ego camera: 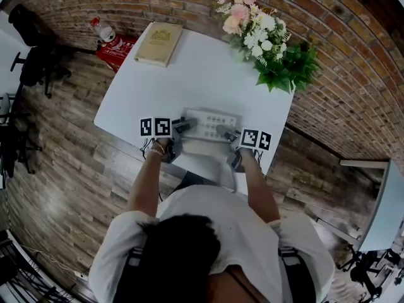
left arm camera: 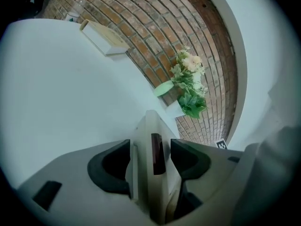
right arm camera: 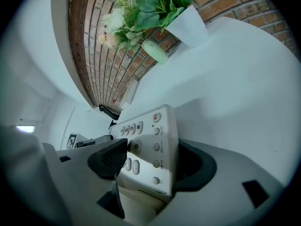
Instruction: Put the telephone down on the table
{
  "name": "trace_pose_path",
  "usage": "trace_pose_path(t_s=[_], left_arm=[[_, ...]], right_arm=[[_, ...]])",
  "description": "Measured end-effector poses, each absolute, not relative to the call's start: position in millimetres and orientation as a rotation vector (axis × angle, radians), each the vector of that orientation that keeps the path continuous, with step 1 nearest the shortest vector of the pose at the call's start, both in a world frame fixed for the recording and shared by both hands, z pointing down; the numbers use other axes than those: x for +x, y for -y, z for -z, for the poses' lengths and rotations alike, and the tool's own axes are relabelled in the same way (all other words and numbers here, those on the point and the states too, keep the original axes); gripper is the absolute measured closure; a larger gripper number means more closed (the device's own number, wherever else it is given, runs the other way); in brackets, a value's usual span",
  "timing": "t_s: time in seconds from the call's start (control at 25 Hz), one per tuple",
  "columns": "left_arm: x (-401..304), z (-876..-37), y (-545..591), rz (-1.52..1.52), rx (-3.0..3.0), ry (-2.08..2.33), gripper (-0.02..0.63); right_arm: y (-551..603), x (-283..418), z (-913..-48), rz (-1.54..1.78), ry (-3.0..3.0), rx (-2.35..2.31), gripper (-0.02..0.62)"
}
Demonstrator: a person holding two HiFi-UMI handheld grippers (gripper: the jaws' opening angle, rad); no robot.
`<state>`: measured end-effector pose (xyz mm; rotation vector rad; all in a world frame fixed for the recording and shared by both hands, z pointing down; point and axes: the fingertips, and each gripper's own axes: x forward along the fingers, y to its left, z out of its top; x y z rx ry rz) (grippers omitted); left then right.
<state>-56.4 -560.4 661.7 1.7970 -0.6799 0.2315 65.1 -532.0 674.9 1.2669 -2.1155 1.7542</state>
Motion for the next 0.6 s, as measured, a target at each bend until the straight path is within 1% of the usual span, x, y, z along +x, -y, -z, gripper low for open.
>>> trace_pose_path(t_s=[0.36, 0.6], left_arm=[[-68.4, -658.0, 567.3, -0.312, 1.877, 0.822, 0.331], [-64.7, -657.5, 564.6, -0.368, 1.912, 0.821, 0.331]], right_arm=[[528.4, 63.2, -675.4, -1.724, 2.074, 1.217, 0.281], [526.9, 62.8, -677.3, -1.673, 2.031, 1.186, 0.272]])
